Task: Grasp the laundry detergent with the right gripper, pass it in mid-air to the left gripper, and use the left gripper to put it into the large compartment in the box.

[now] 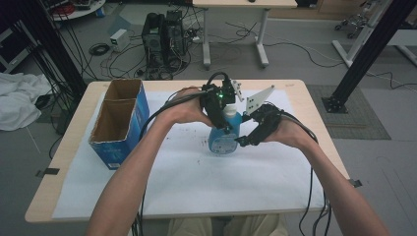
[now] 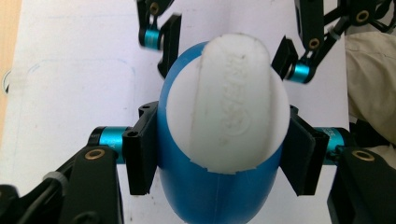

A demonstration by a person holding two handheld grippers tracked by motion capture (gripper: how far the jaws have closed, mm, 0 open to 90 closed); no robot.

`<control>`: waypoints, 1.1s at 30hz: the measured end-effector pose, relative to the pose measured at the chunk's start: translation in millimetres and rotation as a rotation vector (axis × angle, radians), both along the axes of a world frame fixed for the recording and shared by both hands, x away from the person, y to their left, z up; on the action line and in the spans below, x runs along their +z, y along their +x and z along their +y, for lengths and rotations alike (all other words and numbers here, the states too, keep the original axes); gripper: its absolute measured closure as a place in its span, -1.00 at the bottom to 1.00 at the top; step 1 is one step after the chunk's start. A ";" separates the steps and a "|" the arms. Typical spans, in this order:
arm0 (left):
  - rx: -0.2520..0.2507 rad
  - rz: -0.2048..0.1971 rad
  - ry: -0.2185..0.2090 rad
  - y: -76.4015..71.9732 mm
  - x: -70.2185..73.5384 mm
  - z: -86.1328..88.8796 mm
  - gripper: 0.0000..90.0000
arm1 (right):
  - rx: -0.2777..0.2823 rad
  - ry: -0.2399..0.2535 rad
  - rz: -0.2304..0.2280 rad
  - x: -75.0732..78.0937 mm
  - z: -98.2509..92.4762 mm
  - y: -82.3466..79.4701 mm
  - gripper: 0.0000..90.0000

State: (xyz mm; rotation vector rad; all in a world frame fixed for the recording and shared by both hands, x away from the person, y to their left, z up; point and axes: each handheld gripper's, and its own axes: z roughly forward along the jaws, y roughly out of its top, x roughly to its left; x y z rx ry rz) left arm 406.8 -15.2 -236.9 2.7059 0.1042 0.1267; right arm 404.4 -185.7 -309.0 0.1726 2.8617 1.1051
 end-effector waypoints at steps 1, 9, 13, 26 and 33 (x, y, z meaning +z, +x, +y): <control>-0.023 -0.002 -0.008 -0.8 -3.3 -1.6 -0.15 | -0.041 -0.047 -0.030 4.1 -7.6 -1.0 -0.51; -0.036 -0.002 -0.012 -1.4 -4.8 -2.9 -0.15 | -0.038 -0.045 -0.028 4.0 -7.1 -1.2 -0.71; -0.019 -0.003 -0.007 -0.6 -2.7 -1.3 -0.15 | -0.021 -0.028 -0.021 3.0 -4.6 -1.5 -0.71; 0.242 -0.027 0.048 2.7 62.2 32.2 -0.15 | -0.145 -0.080 -0.047 11.6 -25.7 2.2 -0.71; 0.388 -0.031 0.055 4.3 96.3 60.1 -0.15 | -0.343 -0.303 -0.067 26.1 -56.7 10.8 -0.71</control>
